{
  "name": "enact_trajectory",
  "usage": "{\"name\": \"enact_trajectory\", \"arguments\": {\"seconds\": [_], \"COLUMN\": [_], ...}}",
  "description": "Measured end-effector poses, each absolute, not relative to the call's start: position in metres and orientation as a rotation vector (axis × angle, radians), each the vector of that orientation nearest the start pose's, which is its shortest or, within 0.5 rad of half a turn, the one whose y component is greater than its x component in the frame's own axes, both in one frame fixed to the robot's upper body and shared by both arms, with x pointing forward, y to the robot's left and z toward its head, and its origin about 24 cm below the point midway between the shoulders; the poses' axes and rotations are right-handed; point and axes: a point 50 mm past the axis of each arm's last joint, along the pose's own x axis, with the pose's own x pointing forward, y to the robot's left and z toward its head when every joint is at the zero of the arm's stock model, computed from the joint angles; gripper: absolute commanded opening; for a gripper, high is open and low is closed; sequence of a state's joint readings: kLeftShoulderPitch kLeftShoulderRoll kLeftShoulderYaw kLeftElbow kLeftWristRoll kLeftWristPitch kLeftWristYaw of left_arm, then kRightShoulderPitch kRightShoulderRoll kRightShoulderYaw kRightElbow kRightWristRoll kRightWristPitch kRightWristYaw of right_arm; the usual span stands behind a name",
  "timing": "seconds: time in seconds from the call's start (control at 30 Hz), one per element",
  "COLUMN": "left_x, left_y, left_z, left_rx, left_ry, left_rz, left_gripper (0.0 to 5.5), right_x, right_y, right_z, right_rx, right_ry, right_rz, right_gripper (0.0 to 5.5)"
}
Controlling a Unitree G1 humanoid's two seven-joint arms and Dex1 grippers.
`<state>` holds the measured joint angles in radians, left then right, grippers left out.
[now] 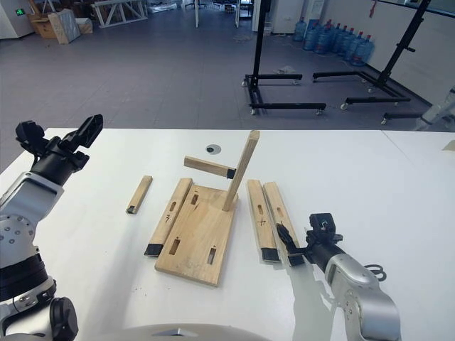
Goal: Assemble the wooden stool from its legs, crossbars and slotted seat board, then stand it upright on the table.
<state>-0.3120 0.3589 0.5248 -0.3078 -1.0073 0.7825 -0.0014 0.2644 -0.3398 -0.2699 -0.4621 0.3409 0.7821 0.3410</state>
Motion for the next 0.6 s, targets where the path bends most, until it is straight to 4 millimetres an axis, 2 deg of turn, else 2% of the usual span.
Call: {"name": "enact_trajectory", "arguments": {"seconds": [0.17,0.3,0.6], "left_x": [0.269,0.269,0.268], "left_y": [0.241,0.24,0.236], "left_z": [0.176,0.173,0.172], "left_rx": [-0.569,-0.576,-0.565], "left_ry": [-0.065,-0.058,-0.049], "left_rz": [-0.186,-0.186,-0.19], "left_gripper": [4.79,4.79,4.79], "right_x": [0.18,0.18,0.182], "right_y": [-0.235,-0.23,-0.228], "right_z": [0.041,0.038,0.034], "right_rx": [-0.073,-0.078,-0.105], "right_ry": [0.561,0.564,0.576], "right_rz": [0.184,0.219,0.215], "right_gripper": [5.3,5.3,3.68]}}
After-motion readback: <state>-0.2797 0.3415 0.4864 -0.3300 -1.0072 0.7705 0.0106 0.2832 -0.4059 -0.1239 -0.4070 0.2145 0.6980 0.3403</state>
